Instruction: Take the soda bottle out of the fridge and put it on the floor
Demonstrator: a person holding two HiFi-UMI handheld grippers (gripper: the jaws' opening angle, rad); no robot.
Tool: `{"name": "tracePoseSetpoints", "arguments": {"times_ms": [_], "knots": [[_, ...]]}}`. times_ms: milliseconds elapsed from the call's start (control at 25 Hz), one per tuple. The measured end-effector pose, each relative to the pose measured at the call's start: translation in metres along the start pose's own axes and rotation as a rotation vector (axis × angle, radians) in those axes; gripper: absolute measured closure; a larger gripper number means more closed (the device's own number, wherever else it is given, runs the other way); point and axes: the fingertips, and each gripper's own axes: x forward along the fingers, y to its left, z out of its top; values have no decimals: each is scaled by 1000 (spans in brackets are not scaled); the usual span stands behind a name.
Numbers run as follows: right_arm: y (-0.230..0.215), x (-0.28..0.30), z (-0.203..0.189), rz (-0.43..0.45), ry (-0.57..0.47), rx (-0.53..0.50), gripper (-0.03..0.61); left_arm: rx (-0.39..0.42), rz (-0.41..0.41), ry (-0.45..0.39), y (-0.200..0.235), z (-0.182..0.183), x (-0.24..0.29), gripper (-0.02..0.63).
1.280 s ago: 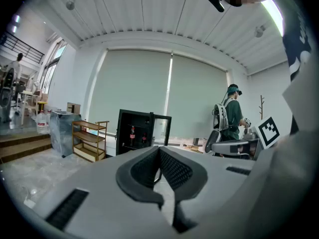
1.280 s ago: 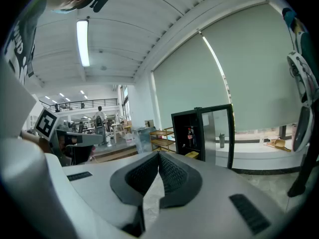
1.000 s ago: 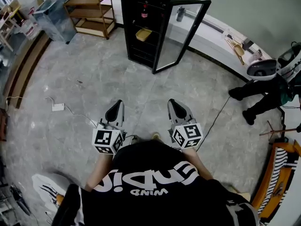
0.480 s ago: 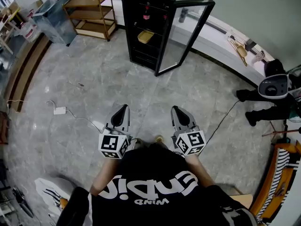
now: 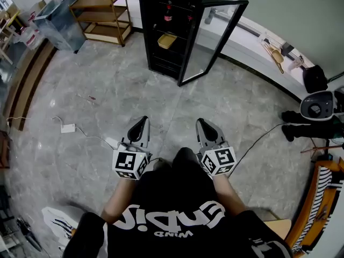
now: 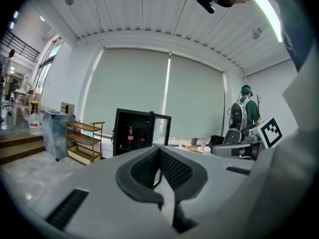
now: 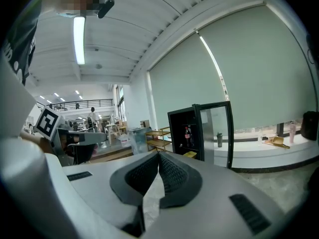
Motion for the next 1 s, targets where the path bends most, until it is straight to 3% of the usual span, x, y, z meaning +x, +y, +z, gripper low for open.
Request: {"name": "tracePoseSetpoints", "arguments": {"times_ms": [240, 520, 1000], "knots": [[-19, 16, -1, -26, 4, 15, 554, -3, -10, 7, 10, -1, 23, 606], [-63, 70, 1, -1, 14, 16, 554, -1, 33, -14, 34, 6, 90, 606], [-149, 185, 69, 94, 0, -33, 554, -26, 85, -20, 70, 50, 226, 606]]}}
